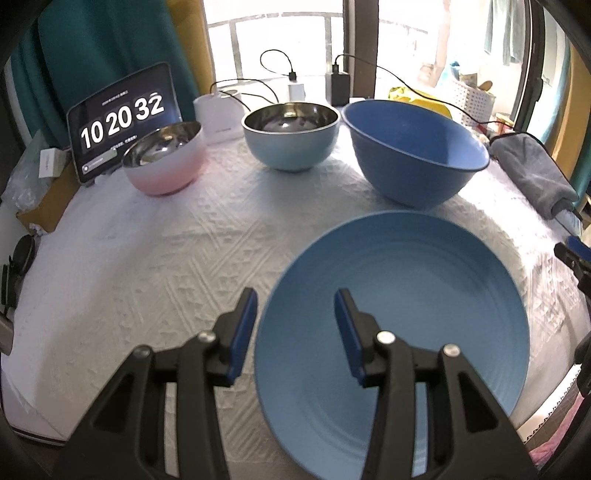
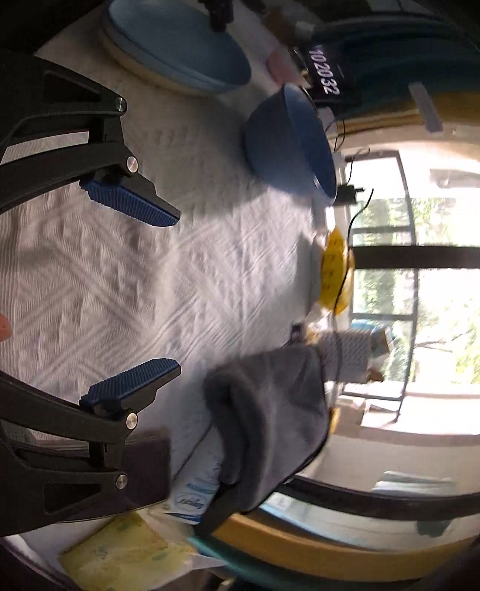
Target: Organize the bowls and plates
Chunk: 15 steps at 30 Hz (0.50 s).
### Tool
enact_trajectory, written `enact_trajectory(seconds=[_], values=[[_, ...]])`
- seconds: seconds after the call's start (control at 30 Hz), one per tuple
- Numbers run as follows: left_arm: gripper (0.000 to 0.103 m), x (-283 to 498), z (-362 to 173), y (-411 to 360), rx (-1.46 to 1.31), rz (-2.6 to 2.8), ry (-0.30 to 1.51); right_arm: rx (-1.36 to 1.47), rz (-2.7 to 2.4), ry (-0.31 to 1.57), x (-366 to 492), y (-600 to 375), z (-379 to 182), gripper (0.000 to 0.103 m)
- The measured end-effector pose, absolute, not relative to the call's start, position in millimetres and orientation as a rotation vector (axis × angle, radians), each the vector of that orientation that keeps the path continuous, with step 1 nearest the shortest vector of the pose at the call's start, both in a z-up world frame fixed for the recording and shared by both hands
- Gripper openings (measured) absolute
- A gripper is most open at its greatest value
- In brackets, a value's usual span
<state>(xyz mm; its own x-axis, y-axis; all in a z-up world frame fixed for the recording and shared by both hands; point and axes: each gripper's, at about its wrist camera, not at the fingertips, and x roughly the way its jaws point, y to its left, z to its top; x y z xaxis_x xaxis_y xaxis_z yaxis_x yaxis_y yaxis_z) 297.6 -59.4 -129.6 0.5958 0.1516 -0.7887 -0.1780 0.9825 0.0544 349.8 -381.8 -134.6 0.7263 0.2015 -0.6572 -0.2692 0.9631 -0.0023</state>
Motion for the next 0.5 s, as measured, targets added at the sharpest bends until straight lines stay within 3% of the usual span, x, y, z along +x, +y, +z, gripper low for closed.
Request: enact_trajectory(seconds=[0.2, 0.37, 0.5], values=[[0.045, 301, -127, -61, -0.032, 0.190, 0.905, -0.126, 0.238, 0.659, 340, -385, -122, 0.077], [0.045, 301, -126, -61, -0.030, 0.184, 0.901, -0.134, 0.161, 0.785, 361, -401, -142, 0.077], [0.045, 299, -124, -58, -0.026, 0.188, 0.892, -0.107, 0.183, 0.697, 352, -392, -125, 0.077]])
